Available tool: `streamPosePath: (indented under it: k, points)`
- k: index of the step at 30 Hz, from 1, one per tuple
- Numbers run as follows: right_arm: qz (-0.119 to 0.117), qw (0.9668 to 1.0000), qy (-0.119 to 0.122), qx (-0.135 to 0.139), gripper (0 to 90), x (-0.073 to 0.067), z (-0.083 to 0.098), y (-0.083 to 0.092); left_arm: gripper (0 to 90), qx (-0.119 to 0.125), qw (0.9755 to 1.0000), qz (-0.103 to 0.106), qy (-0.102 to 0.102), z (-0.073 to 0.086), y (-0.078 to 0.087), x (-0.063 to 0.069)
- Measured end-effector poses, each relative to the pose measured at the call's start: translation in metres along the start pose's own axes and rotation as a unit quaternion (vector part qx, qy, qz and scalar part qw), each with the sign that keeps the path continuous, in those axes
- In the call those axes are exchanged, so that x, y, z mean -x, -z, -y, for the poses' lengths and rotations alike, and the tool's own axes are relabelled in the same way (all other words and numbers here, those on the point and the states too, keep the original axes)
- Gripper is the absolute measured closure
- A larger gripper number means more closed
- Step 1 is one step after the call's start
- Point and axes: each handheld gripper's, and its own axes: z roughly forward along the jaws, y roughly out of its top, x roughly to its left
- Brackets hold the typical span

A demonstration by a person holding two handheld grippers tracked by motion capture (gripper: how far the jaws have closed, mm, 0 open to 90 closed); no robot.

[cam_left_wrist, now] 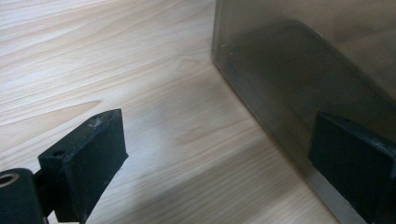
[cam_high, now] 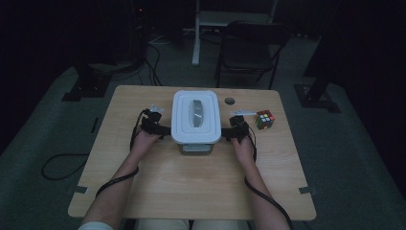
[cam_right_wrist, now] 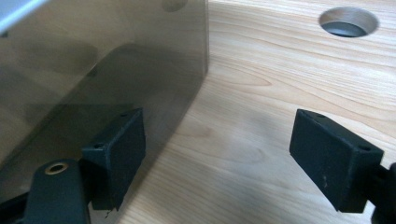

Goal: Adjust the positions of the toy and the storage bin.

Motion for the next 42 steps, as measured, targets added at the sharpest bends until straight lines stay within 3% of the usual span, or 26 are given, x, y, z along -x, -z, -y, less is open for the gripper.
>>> streamPosePath:
  k: [10, 15, 17, 20, 23, 26, 28, 34, 42]
  points:
    - [0.007, 0.9999, -0.013, 0.003, 18.3, 0.013, 0.01, 0.013, 5.0, -0.003, 0.9999, 0.009, -0.012, -0.004, -0.006, 0.016]
    - [0.008, 0.9999, -0.006, 0.011, 14.9, 0.015, 0.013, 0.012, 2.6, 0.007, 0.9998, 0.016, 0.005, -0.004, -0.008, 0.01]
    - [0.009, 0.9998, -0.018, 0.008, 13.4, 0.021, 0.013, 0.007, 0.4, 0.021, 0.9997, -0.01, 0.003, -0.006, -0.009, 0.006]
    - [0.014, 0.9997, -0.021, 0.002, 13.4, 0.025, 0.008, -0.001, 0.4, 0.028, 0.9995, -0.014, 0.008, -0.009, -0.009, 0.002]
    - [0.018, 0.9997, -0.018, 0.0, 13.4, 0.026, 0.005, -0.004, 0.4, 0.019, 0.9997, -0.016, 0.006, -0.012, -0.013, -0.001]
    - [0.017, 0.9996, -0.02, -0.002, 14.3, 0.027, -0.004, -0.01, 0.4, 0.014, 0.9998, 0.009, 0.011, -0.015, -0.018, 0.0]
    - [0.017, 0.9996, -0.02, -0.002, 14.6, 0.027, -0.004, -0.011, 0.4, 0.011, 0.9999, 0.001, 0.009, -0.015, -0.019, 0.002]
    - [-0.005, 0.9998, -0.018, 0.003, 19.9, 0.029, 0.0, -0.008, 0.5, 0.0, 0.9999, 0.009, 0.009, -0.015, -0.017, 0.006]
    - [-0.006, 1.0, -0.002, 0.002, 22.0, 0.023, 0.011, 0.004, 0.5, -0.001, 0.9997, 0.022, 0.007, -0.014, -0.01, 0.014]
